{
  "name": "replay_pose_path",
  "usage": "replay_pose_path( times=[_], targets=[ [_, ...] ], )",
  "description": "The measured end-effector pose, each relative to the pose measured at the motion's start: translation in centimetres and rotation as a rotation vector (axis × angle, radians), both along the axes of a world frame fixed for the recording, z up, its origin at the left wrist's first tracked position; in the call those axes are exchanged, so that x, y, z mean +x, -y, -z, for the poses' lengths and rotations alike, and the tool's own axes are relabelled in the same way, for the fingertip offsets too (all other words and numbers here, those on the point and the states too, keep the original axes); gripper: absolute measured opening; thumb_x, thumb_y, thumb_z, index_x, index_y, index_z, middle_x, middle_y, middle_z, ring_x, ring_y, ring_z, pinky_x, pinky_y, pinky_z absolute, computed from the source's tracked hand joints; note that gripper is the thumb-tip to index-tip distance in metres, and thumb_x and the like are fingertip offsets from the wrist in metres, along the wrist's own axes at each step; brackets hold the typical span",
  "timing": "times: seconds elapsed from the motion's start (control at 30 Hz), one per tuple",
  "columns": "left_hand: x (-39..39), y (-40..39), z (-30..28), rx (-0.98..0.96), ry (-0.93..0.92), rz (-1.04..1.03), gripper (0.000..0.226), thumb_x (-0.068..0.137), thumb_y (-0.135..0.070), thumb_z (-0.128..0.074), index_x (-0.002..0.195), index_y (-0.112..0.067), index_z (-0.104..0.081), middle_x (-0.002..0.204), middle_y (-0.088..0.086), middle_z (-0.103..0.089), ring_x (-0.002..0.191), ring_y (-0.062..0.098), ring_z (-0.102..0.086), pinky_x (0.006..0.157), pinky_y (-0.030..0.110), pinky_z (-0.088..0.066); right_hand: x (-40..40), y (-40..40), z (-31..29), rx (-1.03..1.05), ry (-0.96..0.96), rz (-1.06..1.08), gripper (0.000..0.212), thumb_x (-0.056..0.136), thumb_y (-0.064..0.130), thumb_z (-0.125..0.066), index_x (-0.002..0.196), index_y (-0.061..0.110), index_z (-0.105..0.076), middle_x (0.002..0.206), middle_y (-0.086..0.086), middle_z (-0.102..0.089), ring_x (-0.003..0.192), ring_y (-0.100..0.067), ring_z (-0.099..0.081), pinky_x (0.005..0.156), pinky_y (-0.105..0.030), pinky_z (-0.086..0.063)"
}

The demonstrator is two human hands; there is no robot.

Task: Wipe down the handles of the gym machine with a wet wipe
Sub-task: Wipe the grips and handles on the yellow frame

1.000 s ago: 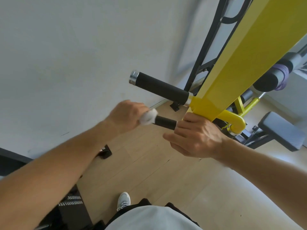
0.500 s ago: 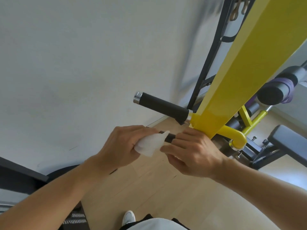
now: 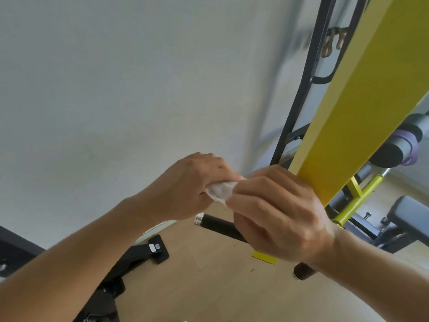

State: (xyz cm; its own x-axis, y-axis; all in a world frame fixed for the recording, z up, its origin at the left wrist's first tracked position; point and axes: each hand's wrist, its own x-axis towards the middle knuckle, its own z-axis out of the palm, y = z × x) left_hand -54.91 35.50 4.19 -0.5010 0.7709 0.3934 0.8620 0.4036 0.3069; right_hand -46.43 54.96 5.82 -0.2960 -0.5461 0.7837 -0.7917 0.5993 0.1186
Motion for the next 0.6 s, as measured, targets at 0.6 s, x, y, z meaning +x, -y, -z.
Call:
replay_pose_path(
  times=[0.6],
  targets=[
    [-1.6, -0.8, -2.1, -0.160, -0.108, -0.208, 0.048, 0.089, -0.066, -0.051, 0.107, -0.026, -0.072, 0.098, -0.009, -0.072, 0.086, 0.012, -0.062, 0.085, 0.034, -0.047, -2.1, -1.1, 1.1, -0.093, -0.072, -0.051, 0.026, 0.073, -0.010, -0.068, 0.091, 0.006, -0.061, 0.070, -0.013, -0.068, 0.052, -0.031, -0.057, 0.050, -0.039, -0.047]
  ],
)
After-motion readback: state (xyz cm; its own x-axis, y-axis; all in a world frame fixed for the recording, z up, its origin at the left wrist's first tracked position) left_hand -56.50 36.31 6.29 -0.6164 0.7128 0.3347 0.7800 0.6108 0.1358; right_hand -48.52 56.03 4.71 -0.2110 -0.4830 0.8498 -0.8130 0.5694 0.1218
